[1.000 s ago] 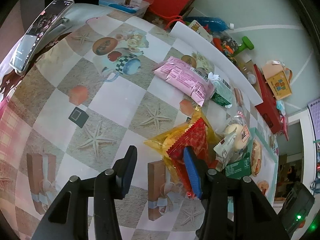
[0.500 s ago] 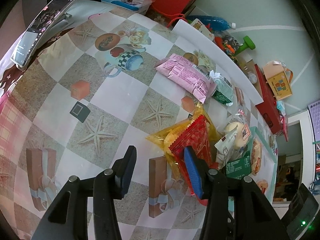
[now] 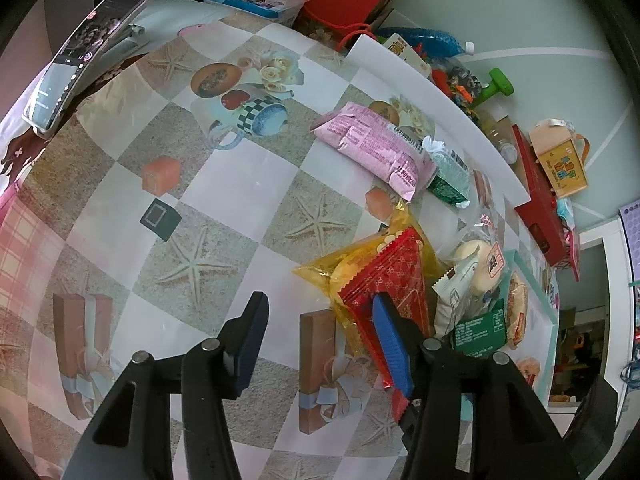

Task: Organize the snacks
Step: 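Grasp the milk biscuit bag with the right tool while the left tool grasps the red sausage stick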

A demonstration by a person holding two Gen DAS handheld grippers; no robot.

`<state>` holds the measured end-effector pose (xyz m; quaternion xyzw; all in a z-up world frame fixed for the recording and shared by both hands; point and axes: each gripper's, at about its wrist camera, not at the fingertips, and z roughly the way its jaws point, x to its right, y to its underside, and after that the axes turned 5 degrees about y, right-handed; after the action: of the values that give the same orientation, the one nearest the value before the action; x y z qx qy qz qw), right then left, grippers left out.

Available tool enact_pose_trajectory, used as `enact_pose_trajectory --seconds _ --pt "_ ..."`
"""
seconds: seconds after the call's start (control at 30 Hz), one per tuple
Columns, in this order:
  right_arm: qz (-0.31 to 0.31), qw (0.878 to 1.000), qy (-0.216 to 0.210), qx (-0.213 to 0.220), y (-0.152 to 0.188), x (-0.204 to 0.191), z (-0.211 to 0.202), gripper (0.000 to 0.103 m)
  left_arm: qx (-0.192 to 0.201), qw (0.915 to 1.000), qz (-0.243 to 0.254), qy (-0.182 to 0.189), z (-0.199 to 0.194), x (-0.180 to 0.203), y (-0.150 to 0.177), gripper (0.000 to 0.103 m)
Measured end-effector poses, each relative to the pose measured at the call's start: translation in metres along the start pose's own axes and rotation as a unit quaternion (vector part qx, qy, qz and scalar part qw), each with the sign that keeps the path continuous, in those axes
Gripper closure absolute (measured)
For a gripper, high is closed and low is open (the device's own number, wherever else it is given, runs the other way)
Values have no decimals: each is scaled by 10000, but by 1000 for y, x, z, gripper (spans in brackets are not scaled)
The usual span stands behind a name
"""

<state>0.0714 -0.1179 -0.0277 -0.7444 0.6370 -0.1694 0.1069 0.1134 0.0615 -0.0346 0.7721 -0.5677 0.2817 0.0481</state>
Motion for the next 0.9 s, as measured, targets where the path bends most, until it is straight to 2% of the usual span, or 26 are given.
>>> enact_pose_trajectory --seconds 0.07,0.27,0.47,0.57,0.73,0.9 --pt "-26 9999 104 -25 1 2 -1 18 -5 10000 4 0 0 0 0 48" --pt "141 9997 -27 215 -3 7 -15 18 -15 10000 -15 0 1 0 0 47" --pt "943 9941 121 525 -14 19 -17 18 -20 10000 -25 10 1 -1 0 47" --pt "1229 9910 105 522 -19 20 -7 18 -22 10000 -31 14 1 -1 0 47" --pt "1088 9932 259 323 -19 10 9 18 -32 10000 -31 23 1 -1 0 47" --pt "897 9948 416 259 -13 8 7 18 -47 10000 -29 23 2 0 1 47"
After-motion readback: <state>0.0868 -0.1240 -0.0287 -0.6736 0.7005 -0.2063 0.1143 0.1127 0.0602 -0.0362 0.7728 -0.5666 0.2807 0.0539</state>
